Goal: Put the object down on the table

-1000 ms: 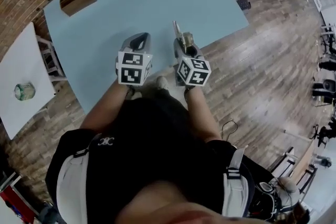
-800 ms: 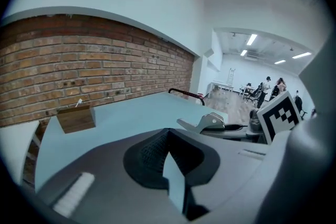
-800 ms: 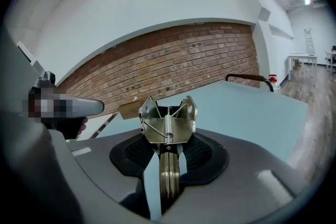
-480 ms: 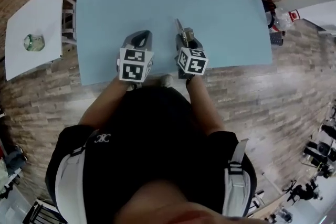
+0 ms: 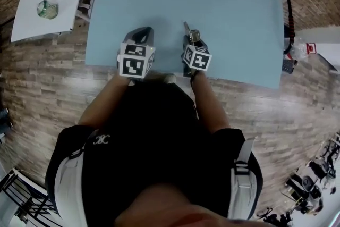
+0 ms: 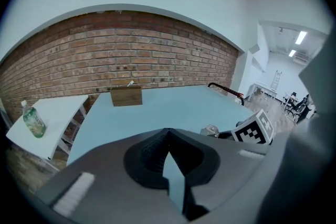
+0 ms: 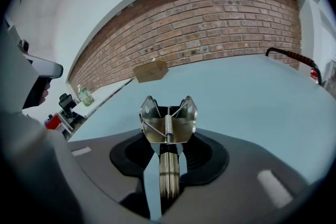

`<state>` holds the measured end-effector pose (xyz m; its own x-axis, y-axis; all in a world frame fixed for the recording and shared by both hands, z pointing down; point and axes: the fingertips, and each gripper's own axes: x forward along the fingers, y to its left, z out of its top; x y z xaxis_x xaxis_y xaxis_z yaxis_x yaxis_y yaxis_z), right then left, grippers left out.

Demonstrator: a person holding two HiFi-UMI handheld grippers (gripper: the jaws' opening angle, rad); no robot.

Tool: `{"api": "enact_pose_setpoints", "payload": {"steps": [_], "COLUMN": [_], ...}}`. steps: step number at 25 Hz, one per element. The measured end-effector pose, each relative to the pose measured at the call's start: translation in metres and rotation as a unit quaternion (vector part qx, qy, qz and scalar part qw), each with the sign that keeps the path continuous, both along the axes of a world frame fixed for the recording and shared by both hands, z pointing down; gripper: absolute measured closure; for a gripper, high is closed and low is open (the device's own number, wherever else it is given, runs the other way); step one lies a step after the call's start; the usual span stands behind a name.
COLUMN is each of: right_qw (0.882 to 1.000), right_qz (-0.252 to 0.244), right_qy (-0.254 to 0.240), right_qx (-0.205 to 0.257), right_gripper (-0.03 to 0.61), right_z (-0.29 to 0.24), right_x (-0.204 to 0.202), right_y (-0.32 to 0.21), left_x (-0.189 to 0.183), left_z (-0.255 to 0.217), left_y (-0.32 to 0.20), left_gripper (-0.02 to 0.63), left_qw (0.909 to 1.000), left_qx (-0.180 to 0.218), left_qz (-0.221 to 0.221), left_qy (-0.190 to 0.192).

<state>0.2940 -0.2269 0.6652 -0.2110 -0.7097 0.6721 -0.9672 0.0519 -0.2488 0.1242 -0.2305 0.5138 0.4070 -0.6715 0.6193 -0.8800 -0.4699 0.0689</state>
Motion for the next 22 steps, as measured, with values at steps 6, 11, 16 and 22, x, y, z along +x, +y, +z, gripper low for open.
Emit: {"api": "enact_pose_setpoints", "payload": {"steps": [6,11,16,22], "right_qw": [1.000,0.999,0.998,0.997], "right_qz": [-0.015,-0.026,-0.032,-0.031], "right_qy": [0.008,0.011,0.029,0.056], "right_qx": [-0.018,-0.031,-0.042,-0.045], "right_gripper": [0.419,0.419,0.417,0.412], "right_z": [0.019,0.029,0.036,0.038], "right_x": [-0.016,-0.033,-0.037,-0.038], "right_y": [0.004,0.009,0.015,0.019], "left_x": [-0.019,-0.034,-0.036,-0.033], "left_z": [0.013,0.021,0.022,0.017], "left_y": [0.013,0.017,0.018,0.017], "left_gripper": [0.615,0.615,0.615,0.615], "left_qw": [0.9997,0.9993,0.9993,0.9992], "left_qx": [-0.018,-0.031,-0.037,-0.038], "left_qz": [-0.012,-0.018,-0.011,0.005], "left_qy": [-0.007,-0.008,0.002,0.009]}}
